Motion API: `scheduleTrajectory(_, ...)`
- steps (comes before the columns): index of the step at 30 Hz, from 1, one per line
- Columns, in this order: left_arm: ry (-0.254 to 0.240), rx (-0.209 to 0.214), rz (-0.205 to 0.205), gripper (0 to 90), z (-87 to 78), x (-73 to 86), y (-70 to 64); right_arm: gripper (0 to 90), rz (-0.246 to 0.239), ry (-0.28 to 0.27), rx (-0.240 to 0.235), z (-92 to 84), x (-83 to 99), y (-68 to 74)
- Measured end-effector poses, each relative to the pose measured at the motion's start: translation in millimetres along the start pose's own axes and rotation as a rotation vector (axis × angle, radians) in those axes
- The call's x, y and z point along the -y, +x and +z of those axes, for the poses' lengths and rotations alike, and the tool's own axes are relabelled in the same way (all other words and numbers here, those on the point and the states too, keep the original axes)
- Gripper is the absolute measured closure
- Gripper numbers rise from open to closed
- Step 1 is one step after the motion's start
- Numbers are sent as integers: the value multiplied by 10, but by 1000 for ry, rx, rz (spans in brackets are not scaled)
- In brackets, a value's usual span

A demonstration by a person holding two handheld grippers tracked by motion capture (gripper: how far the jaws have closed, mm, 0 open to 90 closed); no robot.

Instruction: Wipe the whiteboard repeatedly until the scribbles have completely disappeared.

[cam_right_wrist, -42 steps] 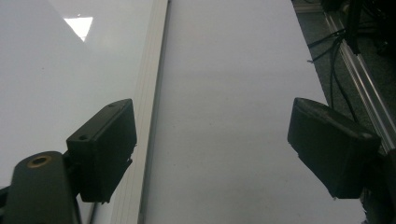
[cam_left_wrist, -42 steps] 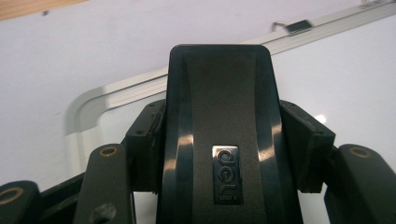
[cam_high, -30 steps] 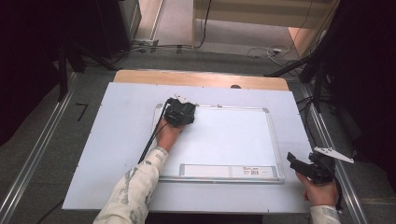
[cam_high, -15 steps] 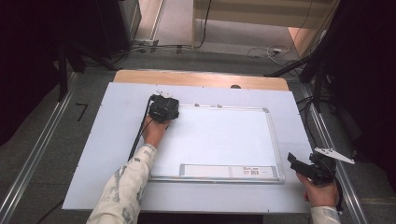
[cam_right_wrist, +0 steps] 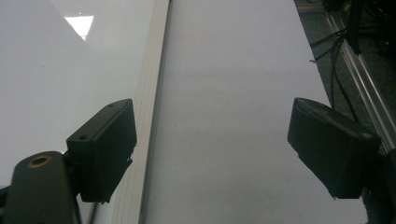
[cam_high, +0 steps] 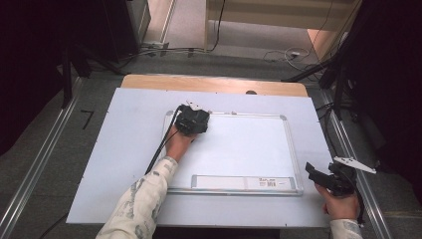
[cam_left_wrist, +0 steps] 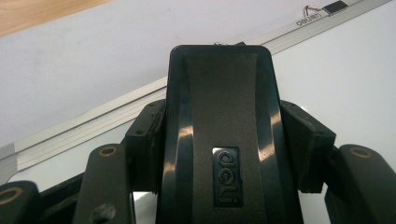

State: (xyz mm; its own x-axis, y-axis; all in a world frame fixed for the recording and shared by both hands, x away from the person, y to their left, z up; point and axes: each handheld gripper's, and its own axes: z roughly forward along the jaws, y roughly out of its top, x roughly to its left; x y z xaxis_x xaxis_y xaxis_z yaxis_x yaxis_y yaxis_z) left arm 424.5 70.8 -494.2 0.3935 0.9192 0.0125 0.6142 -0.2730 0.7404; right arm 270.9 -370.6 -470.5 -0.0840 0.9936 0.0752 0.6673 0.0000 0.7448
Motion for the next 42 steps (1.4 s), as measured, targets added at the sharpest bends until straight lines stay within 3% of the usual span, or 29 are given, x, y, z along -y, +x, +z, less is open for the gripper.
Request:
scheduleTrajectory(12, 25, -68, -7, 409, -102, 54, -45, 142, -1, 4, 4, 3, 1, 10)
scheduleTrajectory(20, 8, -139, -74, 411, -147, 122, 429, 143, 1, 5, 5, 3, 4, 7)
scheduleTrajectory(22, 5, -135, -101, 411, -145, 122, 488, 143, -1, 5, 4, 6, 4, 9)
scheduleTrajectory(24, 0, -160, -78, 411, -129, 117, 450, 143, -1, 6, 5, 3, 4, 12)
scheduleTrajectory(26, -1, -160, -88, 412, -127, 117, 443, 143, -1, 6, 6, 3, 4, 11)
scheduleTrajectory(29, 10, -129, -65, 412, -131, 109, 361, 143, -1, 4, 5, 7, 2, 14)
scheduleTrajectory(34, 44, -58, -21, 412, -178, 116, 54, 143, -5, 4, 2, 7, -4, 35)
scheduleTrajectory(36, 50, -48, -21, 412, -224, 152, -18, 142, -4, 4, 2, -2, -2, 38)
scheduleTrajectory(42, 61, -65, -61, 412, -340, 256, 63, 142, -2, 5, 4, 1, 3, 28)
